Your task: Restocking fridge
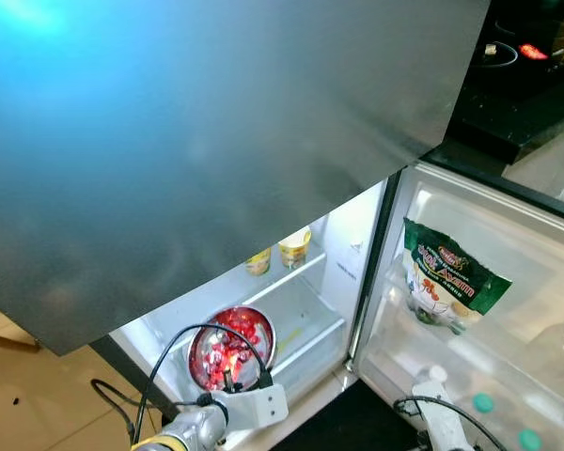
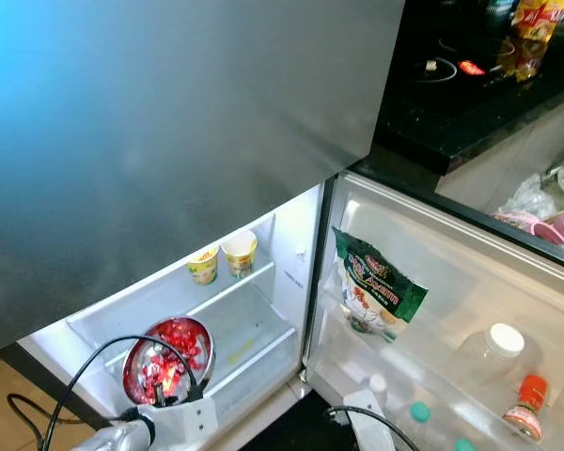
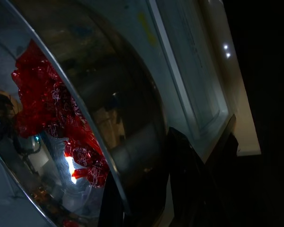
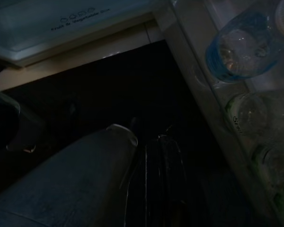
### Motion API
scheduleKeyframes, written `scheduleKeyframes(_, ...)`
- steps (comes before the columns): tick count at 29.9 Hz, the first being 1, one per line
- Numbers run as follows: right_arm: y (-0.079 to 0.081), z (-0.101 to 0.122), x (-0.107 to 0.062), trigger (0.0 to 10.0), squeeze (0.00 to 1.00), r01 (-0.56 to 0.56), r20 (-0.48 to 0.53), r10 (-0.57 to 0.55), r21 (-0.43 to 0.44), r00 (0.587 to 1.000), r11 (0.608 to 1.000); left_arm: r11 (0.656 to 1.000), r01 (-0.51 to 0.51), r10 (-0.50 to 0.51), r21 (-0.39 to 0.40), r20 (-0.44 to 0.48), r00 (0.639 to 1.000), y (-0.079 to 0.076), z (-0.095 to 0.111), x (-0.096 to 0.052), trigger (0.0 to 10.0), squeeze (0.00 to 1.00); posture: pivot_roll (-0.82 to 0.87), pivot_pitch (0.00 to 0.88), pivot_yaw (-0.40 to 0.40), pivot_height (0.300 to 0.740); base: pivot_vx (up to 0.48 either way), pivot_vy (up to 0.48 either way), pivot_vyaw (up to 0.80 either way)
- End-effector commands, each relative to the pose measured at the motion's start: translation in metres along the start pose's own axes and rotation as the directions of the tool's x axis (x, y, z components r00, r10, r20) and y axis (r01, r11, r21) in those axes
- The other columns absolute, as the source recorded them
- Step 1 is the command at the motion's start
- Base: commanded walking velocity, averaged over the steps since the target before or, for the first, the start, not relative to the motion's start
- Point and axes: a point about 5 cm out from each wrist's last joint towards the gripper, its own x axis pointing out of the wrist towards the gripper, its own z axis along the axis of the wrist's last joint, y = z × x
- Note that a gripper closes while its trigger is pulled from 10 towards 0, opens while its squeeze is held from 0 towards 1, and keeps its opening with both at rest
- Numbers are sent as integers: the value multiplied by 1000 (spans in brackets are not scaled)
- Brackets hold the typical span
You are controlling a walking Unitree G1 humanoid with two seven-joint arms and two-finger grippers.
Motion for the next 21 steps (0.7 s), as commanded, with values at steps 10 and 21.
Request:
scheduleKeyframes(10, 4, 42, 2, 10000, 0, -84, 113, 108, -197, 988, 977, 1000, 0, 0, -5, 49, 999, -1, 8, 1, 10000, 0, -67, 0, 67, 740, 0, 0, 0)
scheduleKeyframes(21, 48, 116, -2, 10000, 0, -275, 244, 404, -430, 882, 860, 1000, 1, -3, 29, 73, 997, 1, 7, 0, 10000, 0, -77, 22, 76, 740, 0, 0, 0)
